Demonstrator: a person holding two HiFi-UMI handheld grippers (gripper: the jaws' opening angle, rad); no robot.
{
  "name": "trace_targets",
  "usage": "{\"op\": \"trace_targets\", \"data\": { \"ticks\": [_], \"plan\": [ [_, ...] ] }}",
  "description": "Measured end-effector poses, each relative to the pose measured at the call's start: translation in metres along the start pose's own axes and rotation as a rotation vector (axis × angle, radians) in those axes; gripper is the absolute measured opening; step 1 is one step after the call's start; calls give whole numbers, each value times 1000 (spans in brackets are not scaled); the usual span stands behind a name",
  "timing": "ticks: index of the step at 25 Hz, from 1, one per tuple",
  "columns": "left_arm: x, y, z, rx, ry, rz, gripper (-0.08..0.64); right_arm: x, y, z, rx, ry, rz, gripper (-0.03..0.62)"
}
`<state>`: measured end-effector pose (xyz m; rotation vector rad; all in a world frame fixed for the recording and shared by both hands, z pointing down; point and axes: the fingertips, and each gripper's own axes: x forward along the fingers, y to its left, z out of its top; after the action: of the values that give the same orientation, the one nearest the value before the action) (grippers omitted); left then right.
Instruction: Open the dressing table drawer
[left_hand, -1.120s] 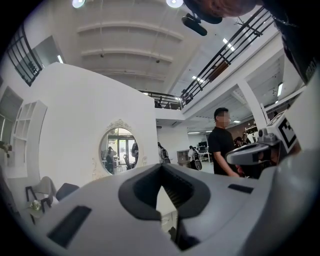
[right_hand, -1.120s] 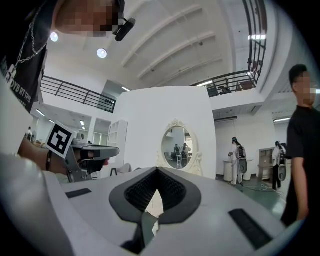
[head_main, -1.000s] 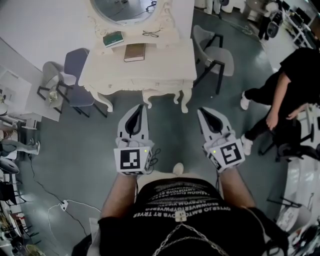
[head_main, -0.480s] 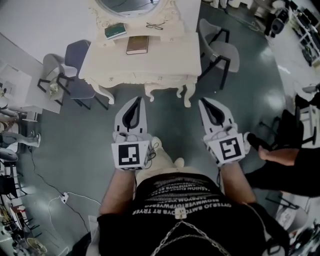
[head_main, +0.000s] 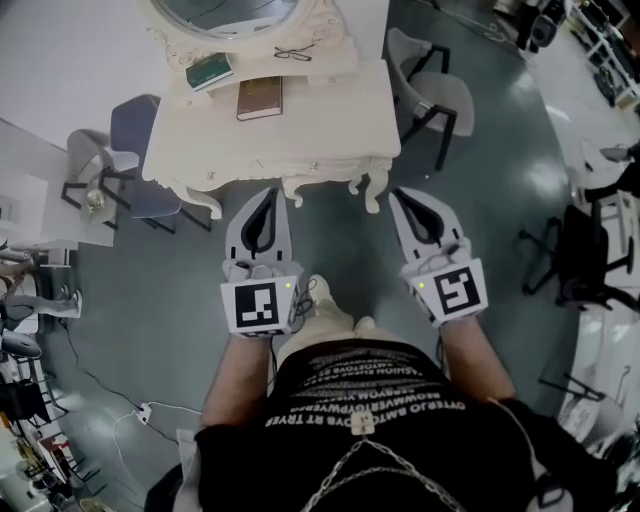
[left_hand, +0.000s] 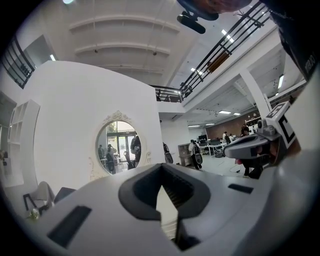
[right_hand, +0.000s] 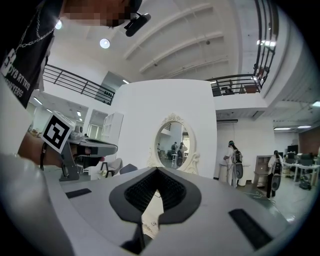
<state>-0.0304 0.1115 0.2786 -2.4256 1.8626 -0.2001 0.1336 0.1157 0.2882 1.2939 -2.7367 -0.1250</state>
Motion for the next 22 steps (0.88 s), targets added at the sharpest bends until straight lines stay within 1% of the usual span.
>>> {"op": "trace_targets", "data": {
  "ticks": [2, 10, 22],
  "plan": [
    [18, 6, 2, -20, -10, -8, 2, 15, -7, -2, 9, 9, -9, -9],
    [71, 43, 3, -9, -16, -29, 2, 74, -31, 1, 40, 21, -38, -9],
    [124, 102, 0, -14, -27, -61, 2, 150, -37, 12, 42, 15, -64, -9]
  ]
}}
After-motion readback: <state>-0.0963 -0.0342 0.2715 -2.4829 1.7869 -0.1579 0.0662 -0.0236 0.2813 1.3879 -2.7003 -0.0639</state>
